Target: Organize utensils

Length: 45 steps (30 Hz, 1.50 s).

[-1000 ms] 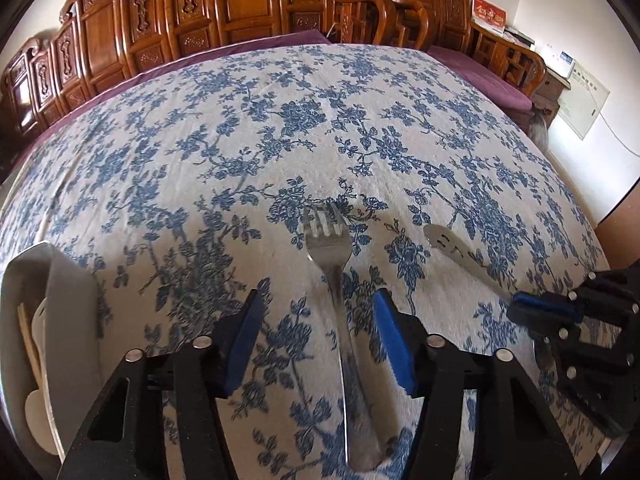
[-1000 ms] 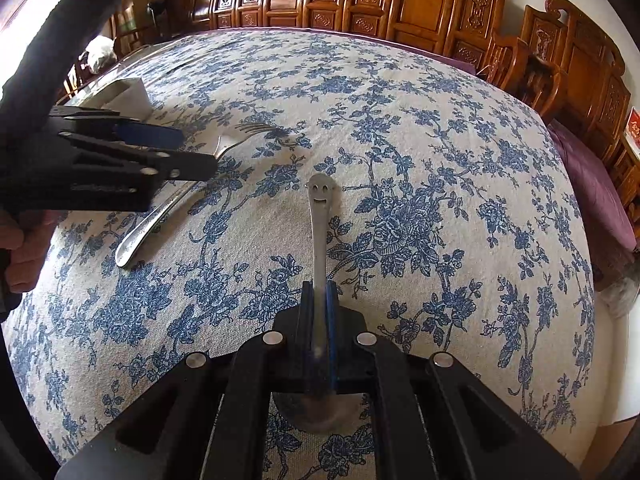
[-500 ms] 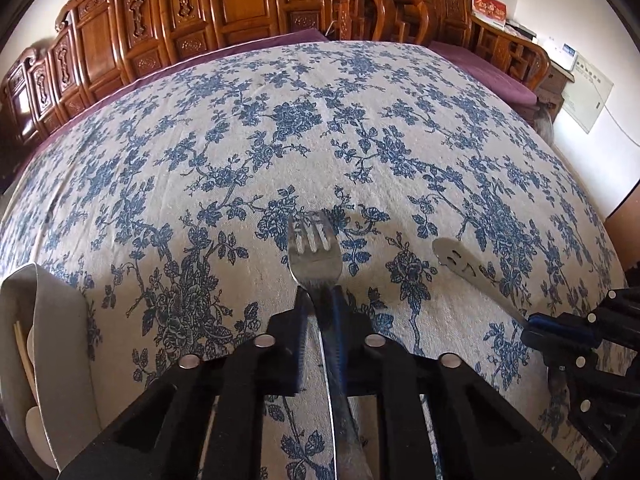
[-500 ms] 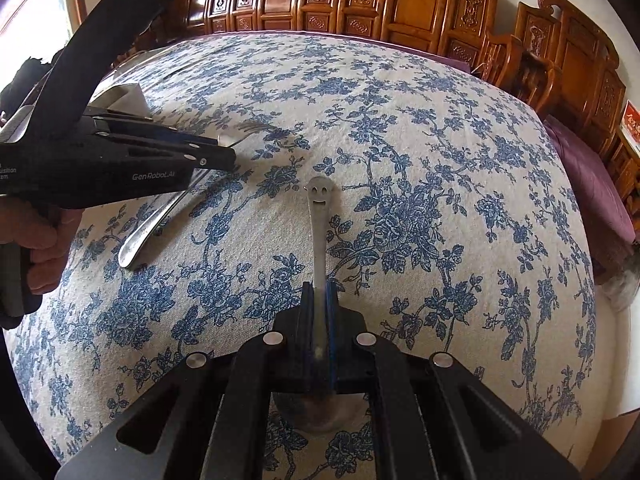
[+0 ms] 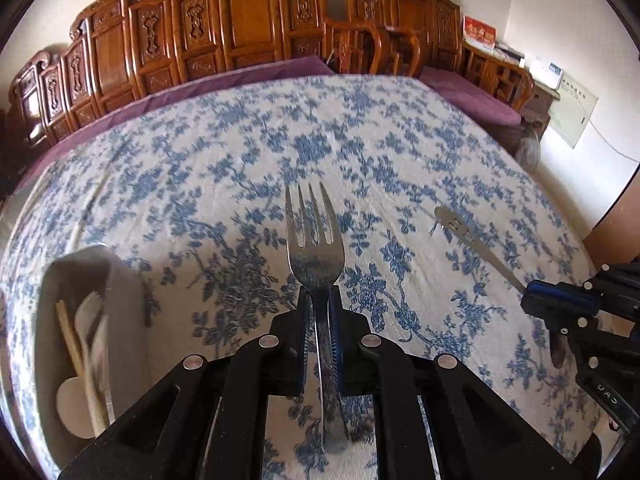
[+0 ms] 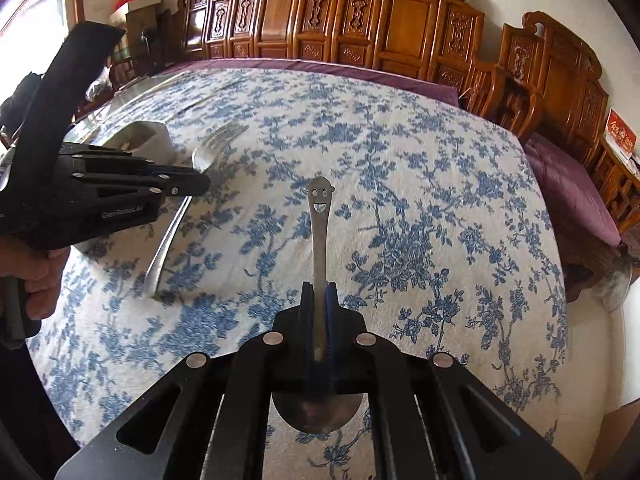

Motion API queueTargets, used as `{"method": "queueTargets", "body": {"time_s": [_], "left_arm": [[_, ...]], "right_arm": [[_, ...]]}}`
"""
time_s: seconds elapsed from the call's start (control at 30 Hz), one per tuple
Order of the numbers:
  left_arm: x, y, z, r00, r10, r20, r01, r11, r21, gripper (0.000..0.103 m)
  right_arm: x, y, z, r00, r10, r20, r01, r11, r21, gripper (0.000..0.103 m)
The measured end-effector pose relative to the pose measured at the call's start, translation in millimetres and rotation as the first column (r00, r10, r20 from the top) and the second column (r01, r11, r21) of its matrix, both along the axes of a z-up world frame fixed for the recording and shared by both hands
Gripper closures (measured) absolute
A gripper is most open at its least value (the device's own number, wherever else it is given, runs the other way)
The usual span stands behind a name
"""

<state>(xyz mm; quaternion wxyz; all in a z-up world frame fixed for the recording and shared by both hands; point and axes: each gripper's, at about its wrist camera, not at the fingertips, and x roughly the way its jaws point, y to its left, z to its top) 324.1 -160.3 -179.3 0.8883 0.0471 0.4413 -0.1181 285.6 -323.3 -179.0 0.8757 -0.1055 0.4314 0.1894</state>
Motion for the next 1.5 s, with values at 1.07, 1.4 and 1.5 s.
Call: {"method": "queueTargets", "body": {"time_s": [1.07,1.4,1.5], "left_arm": [[8,1,8,0.997,-0.078,0.005,0.078,0.997,0.005,0.095],[76,-75,-40,0.978,-0.200,-0.065,0.203,0.978,0.048,0.075],[90,-91,-51,0.973,-0.217,-0.080,0.223,0.972,0.074,0.075]], "right_arm": [[-10,-22,22,0.997,-0.079,0.025,0.079,0.997,0.018,0.096],[16,-63,-9,0.992,-0.127,-0.010,0.128,0.990,0.055,0.096],[19,-71,-14,0.991,-0.135,-0.017,0.135,0.989,0.067,0.096]]}}
